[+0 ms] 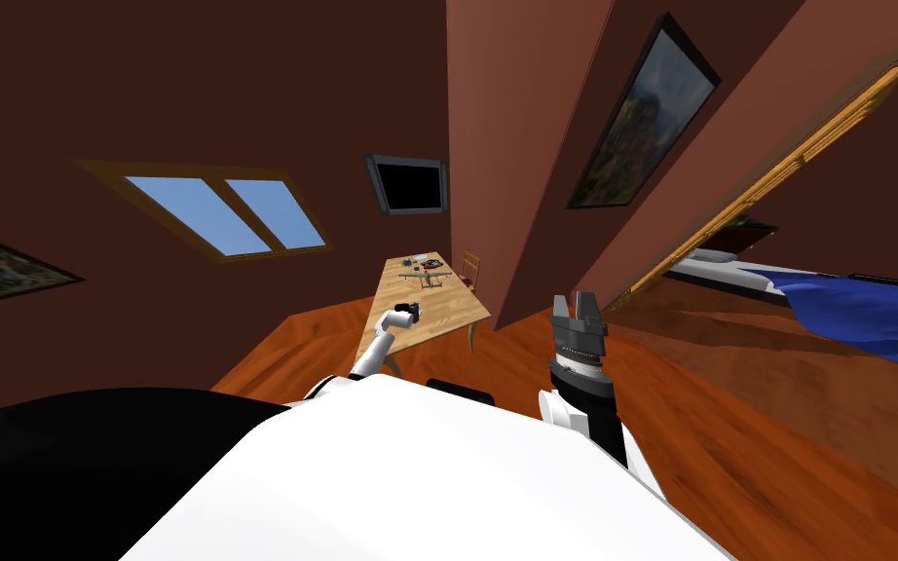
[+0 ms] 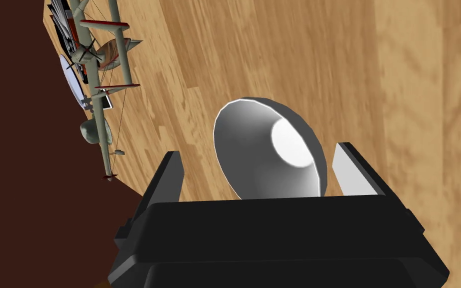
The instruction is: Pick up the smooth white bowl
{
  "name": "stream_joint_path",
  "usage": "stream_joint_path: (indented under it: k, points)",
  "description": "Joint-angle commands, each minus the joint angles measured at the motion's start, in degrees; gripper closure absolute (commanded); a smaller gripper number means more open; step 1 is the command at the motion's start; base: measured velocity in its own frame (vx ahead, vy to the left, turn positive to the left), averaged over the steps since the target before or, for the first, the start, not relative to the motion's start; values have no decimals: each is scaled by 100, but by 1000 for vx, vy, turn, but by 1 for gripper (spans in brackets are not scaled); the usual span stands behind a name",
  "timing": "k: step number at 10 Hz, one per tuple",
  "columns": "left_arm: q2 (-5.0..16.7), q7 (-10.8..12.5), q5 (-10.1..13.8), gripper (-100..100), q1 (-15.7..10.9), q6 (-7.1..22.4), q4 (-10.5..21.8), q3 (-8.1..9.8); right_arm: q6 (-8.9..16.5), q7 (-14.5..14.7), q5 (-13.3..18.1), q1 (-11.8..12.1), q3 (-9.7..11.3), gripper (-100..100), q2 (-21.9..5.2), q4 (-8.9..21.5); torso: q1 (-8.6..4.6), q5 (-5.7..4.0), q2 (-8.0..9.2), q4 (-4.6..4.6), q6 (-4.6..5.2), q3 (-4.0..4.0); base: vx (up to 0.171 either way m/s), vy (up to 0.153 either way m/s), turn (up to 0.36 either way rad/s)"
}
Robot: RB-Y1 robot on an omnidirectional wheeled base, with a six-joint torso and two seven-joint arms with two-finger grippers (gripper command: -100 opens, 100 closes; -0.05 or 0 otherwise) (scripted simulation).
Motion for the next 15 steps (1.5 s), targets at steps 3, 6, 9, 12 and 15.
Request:
stream_joint_path:
  k: [3, 6, 9, 12, 15]
  points:
    - [9, 8, -119, -100, -154, 494, 389, 191, 0, 0, 0, 0, 0, 0, 1, 0, -20, -4, 0, 0, 0, 0, 18, 61, -73]
    - [6, 9, -180, -100, -211, 732, 645, 300, 0, 0, 0, 1, 0, 0, 0, 0, -15, -3, -3, -1, -2, -2, 21, 65, -61]
    - [-25, 9, -229, -100, -186, 953, 917, 385, 0, 0, 0, 1, 0, 0, 0, 0, -20, -4, -4, -1, -1, -2, 23, 53, -55]
    - [-34, -13, -227, -100, -203, 721, 1078, 378, 0, 0, 0, 1, 1, 0, 1, 0, -39, -8, 3, 1, -1, 1, 13, 8, 0]
    - [-73, -40, -250, -100, -189, 455, 1315, 378, 0, 0, 0, 1, 1, 0, 1, 0, -39, -8, -13, -3, -1, -8, 49, 11, 5]
